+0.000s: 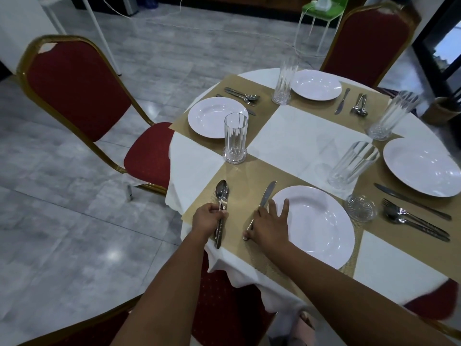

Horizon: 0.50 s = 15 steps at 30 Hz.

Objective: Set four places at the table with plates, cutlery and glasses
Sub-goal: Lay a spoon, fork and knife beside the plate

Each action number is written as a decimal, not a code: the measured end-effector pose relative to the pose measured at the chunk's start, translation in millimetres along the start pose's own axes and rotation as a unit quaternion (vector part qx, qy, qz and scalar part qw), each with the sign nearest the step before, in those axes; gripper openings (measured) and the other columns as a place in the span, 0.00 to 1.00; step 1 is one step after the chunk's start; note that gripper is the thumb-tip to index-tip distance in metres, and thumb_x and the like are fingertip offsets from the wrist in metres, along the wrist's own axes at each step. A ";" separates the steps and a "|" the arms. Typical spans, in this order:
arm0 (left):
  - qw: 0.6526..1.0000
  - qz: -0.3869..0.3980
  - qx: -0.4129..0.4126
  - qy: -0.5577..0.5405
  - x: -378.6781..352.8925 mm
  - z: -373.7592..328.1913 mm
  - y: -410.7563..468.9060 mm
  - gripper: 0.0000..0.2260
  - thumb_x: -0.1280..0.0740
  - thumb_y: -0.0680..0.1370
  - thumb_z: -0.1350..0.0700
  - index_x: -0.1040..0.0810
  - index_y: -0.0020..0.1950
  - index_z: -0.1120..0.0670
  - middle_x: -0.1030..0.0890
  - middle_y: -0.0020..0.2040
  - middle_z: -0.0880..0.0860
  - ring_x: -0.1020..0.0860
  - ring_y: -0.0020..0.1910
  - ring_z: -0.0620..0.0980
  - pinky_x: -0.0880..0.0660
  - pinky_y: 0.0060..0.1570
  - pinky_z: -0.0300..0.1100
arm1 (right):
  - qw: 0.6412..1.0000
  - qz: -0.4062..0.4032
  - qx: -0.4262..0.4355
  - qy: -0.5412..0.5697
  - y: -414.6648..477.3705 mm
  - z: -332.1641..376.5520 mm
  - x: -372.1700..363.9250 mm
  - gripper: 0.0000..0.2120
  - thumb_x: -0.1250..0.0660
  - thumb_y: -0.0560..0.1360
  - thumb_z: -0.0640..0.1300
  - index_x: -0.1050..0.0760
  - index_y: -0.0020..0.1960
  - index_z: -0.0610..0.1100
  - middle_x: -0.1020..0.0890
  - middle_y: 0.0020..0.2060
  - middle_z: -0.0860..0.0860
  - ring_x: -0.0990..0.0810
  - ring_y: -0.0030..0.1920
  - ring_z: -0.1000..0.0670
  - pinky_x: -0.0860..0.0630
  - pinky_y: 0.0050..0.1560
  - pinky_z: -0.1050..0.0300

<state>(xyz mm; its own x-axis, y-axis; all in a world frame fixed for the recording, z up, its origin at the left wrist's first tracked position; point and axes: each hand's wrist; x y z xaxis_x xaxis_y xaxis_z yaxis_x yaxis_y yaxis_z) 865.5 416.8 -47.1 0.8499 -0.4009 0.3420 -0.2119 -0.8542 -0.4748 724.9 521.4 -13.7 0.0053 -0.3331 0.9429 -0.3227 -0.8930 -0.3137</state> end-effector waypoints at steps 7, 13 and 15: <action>1.000 -0.003 -0.003 -0.008 -0.6 1.5 2.0 0.09 0.26 0.72 0.58 0.19 0.51 0.57 0.16 0.47 0.55 0.19 0.45 0.49 0.25 0.53 0.42 | 1.000 -0.005 0.003 0.006 -1.4 -0.4 2.5 0.34 0.39 0.73 0.66 0.28 0.68 0.42 0.27 0.68 0.48 0.47 0.77 0.42 0.73 0.66 0.32; 1.000 -0.003 -0.003 -0.007 -1.8 1.7 2.1 0.11 0.27 0.72 0.58 0.19 0.53 0.59 0.15 0.47 0.55 0.19 0.45 0.50 0.25 0.52 0.41 | 1.000 -0.002 0.003 0.000 -6.4 0.6 1.3 0.34 0.40 0.75 0.66 0.31 0.71 0.42 0.29 0.71 0.47 0.46 0.78 0.41 0.75 0.64 0.32; 1.000 -0.005 -0.002 -0.003 -1.9 2.5 2.3 0.11 0.27 0.72 0.58 0.19 0.53 0.58 0.15 0.48 0.55 0.19 0.46 0.50 0.25 0.53 0.43 | 1.000 -0.001 0.003 -0.001 -6.0 0.8 1.7 0.34 0.40 0.75 0.66 0.30 0.71 0.42 0.28 0.70 0.47 0.46 0.78 0.41 0.77 0.62 0.32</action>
<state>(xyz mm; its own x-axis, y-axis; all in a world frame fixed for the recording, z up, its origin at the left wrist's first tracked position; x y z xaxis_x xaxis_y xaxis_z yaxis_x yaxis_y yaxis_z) 864.6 416.4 -50.8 0.8546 -0.3911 0.3416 -0.2062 -0.8594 -0.4680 727.6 526.0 -10.2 0.0087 -0.3315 0.9434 -0.3178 -0.8955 -0.3118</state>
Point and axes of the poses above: each hand's wrist, its own y-axis towards the middle knuckle, its own x-axis out of the back of the hand, z = x × y
